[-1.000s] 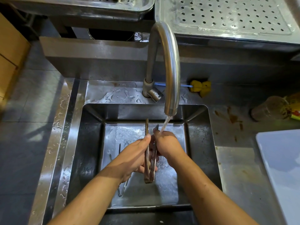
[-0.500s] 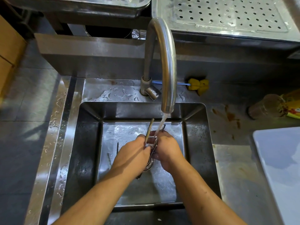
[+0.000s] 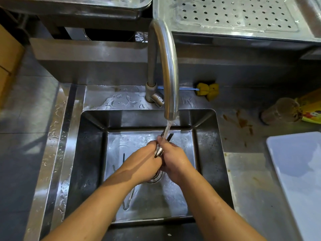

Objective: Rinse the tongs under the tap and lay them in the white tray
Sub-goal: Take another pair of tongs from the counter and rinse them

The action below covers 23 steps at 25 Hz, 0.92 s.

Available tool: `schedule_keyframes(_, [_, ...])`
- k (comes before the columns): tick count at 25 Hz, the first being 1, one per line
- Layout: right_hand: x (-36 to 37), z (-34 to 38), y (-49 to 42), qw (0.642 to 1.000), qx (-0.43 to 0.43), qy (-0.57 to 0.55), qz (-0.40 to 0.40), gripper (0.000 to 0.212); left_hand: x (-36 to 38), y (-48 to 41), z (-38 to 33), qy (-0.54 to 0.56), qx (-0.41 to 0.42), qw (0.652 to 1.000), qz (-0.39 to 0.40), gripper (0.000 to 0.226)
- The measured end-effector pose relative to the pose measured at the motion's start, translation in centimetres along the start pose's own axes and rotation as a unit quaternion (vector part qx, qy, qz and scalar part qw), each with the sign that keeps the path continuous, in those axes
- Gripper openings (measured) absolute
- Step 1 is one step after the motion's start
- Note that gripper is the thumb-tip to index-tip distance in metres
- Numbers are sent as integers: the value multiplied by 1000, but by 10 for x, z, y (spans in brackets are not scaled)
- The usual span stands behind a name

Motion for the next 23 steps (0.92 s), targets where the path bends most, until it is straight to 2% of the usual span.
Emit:
schedule_keyframes(3, [1,9,-5,1000,-1,-10,-29,43,0,6,3,57,13,998,-3,14])
schedule_keyframes(6, [8,2,-5,999,19,-48,2,41,3,11,8,108,-12,994,-2,22])
schedule_keyframes(8, [8,-1,-3,996,25,-75,38,30,8,15,10,150,-5,988,34,30])
schedule_keyframes(11, [-3,5,-8,989,44,-139,7,33,17,24,11,193,-10,976,97,37])
schedule_keyframes(13, [-5,6,-11,987,45,-152,-1,34,19,26,10,251,-33,962,107,39])
schedule_keyframes(15, [2,4,-8,990,36,-130,45,22,17,24,12,264,-49,961,72,42])
schedule_keyframes(17, [7,1,-6,991,38,-109,74,15,15,23,15,228,-51,971,39,43])
schedule_keyframes(18, [7,2,-6,991,37,-108,71,14,16,23,17,218,-50,974,36,40])
schedule_keyframes(20, [4,8,-9,990,18,-136,37,19,16,22,19,233,-60,970,23,18])
schedule_keyframes(23, [3,12,-6,989,-18,-144,26,21,8,10,28,249,-107,960,-67,6])
Point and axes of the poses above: each hand's wrist, its own y-axis away from the middle knuckle, its own x-axis out of the palm, z = x × y, the point moved 6 cm from there along -y, towards the middle knuckle, and after that the axes turned 12 degrees about -y, right-handed, at the moved point
